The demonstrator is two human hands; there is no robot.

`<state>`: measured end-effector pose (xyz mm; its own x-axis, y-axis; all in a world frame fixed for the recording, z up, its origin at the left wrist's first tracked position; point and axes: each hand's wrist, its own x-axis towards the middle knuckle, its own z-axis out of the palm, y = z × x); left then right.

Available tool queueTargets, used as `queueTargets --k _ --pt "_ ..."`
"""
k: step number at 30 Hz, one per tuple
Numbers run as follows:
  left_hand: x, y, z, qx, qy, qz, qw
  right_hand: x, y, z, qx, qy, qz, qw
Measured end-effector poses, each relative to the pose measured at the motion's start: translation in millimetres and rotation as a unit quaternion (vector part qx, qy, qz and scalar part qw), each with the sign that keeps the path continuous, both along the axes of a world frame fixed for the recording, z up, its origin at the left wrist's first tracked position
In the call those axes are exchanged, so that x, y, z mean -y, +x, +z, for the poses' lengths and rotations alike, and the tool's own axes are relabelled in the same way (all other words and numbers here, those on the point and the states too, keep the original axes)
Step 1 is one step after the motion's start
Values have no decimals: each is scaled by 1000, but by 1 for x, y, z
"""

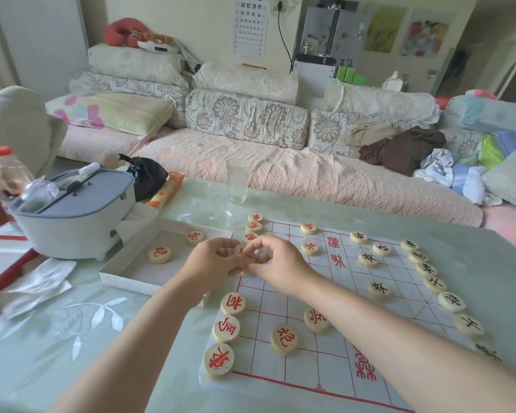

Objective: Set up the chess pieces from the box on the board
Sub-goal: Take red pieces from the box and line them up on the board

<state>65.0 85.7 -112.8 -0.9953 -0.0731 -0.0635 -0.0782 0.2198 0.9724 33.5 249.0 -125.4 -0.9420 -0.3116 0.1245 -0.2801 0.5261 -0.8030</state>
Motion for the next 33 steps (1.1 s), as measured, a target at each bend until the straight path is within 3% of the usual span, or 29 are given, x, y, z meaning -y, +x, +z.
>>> queueTargets --k 3,5,8,14,20,24,30,33 --pt "9 7 -4 -40 -202 -19 978 2 6 -5 -10 38 4 999" --pt "16 11 -8 -69 -364 -42 928 2 10 -7 -7 68 7 998" --pt "21 17 -13 -90 -471 -82 874 2 15 -10 5 114 -10 993" --pt "22 18 -17 -89 -520 -130 839 8 17 -18 12 151 -34 988" --pt "24 13 -18 -99 -492 -144 853 14 9 -19 -25 204 -32 978" --pt "47 3 -15 -115 -437 -66 890 33 0 -11 -56 188 -25 980" --pt "100 -15 -30 -33 -433 73 898 86 -29 -4 -121 237 -9 964" --pt "115 -19 -36 -8 -444 95 891 110 -48 -5 -121 272 11 955"
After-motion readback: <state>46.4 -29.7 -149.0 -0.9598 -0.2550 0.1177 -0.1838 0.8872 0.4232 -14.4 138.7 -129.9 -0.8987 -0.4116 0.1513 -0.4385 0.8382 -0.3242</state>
